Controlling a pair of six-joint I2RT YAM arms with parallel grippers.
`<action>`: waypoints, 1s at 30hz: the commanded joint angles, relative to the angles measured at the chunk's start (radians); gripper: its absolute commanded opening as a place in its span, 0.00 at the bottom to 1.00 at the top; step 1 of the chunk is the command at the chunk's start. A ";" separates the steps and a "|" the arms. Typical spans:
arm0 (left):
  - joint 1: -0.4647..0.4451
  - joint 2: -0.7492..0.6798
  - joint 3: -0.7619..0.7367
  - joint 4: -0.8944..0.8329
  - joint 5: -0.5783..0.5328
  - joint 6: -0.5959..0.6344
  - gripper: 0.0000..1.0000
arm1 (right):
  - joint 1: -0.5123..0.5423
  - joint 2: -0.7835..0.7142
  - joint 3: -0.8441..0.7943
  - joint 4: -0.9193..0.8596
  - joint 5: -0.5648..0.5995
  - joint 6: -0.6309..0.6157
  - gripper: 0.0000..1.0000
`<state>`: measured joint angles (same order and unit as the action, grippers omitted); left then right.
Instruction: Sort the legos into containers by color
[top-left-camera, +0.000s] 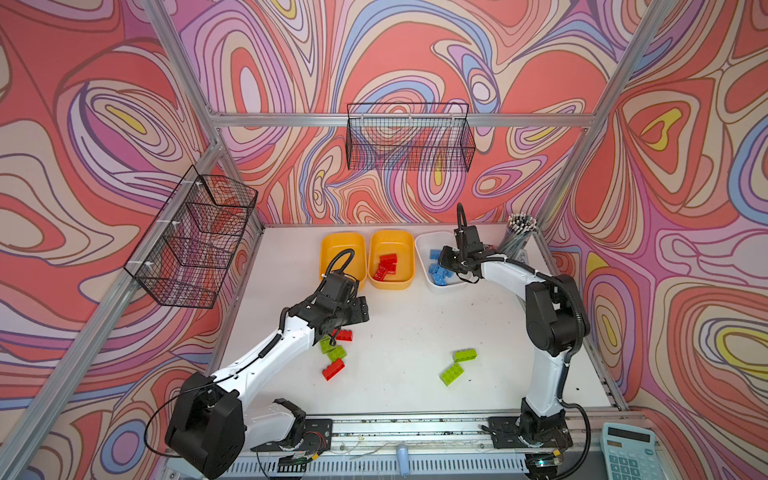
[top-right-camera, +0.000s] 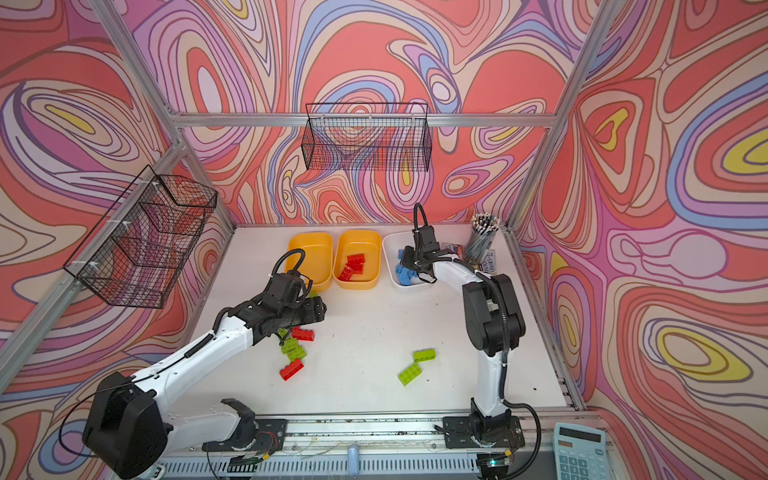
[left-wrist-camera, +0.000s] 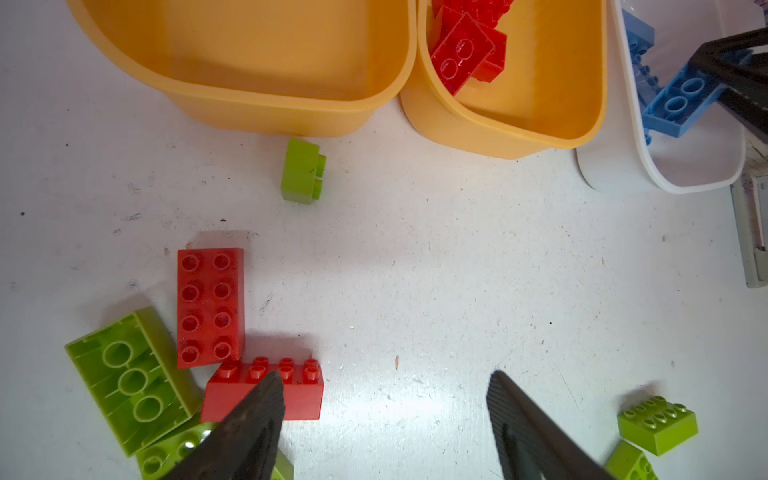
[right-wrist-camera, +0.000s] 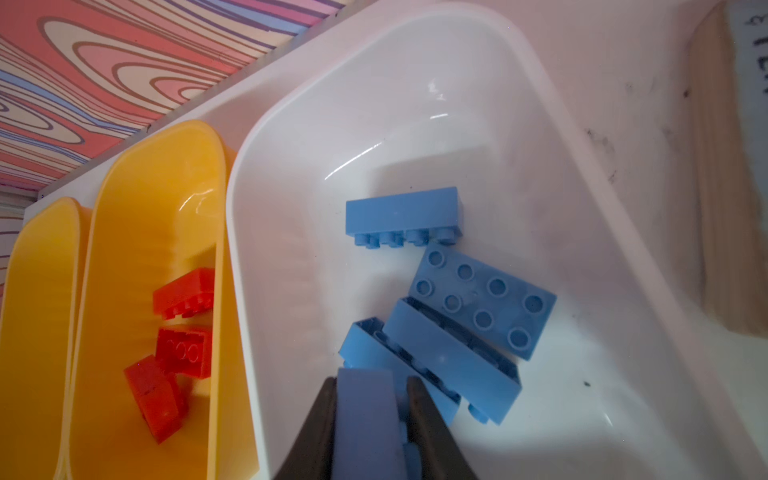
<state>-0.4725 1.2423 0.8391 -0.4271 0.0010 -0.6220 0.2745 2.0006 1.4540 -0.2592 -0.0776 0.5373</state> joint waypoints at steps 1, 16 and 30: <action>0.019 -0.003 -0.015 -0.045 -0.022 -0.008 0.80 | -0.009 0.019 0.048 -0.024 0.042 -0.042 0.42; 0.138 0.151 -0.004 -0.042 -0.039 0.018 0.80 | 0.001 -0.287 -0.102 -0.097 -0.024 -0.106 0.95; 0.168 0.336 0.065 -0.025 -0.104 0.062 0.66 | 0.006 -0.554 -0.264 -0.207 -0.014 -0.142 0.98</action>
<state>-0.3077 1.5505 0.8703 -0.4408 -0.0658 -0.5793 0.2771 1.4769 1.1992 -0.4313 -0.1017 0.4168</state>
